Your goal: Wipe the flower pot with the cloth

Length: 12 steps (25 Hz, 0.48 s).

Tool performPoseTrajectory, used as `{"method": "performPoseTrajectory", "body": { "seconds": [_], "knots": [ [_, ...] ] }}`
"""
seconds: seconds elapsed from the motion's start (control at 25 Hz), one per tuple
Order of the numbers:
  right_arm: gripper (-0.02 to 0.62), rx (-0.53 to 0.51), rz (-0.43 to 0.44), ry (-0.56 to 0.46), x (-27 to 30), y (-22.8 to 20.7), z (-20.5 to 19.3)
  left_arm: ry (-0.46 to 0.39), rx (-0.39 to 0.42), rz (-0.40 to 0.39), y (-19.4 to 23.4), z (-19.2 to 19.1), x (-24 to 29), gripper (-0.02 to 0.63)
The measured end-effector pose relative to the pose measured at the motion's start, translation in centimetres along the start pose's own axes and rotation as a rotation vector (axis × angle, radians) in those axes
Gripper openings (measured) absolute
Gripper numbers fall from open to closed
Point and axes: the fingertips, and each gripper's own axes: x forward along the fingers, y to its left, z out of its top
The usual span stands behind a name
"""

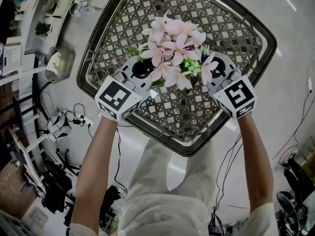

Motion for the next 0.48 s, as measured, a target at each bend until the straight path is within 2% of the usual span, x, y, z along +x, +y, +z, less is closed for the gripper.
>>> {"method": "performPoseTrajectory", "body": {
  "seconds": [0.36, 0.48],
  "knots": [
    [0.12, -0.001, 0.005, 0.056, -1.6, 1.7, -1.1, -0.037, -0.071, -0.008, 0.1, 0.4, 0.1, 0.021],
    [0.12, -0.001, 0.01, 0.03, -2.1, 2.6, -1.1, -0.045, -0.085, -0.008, 0.1, 0.4, 0.2, 0.021]
  ]
}}
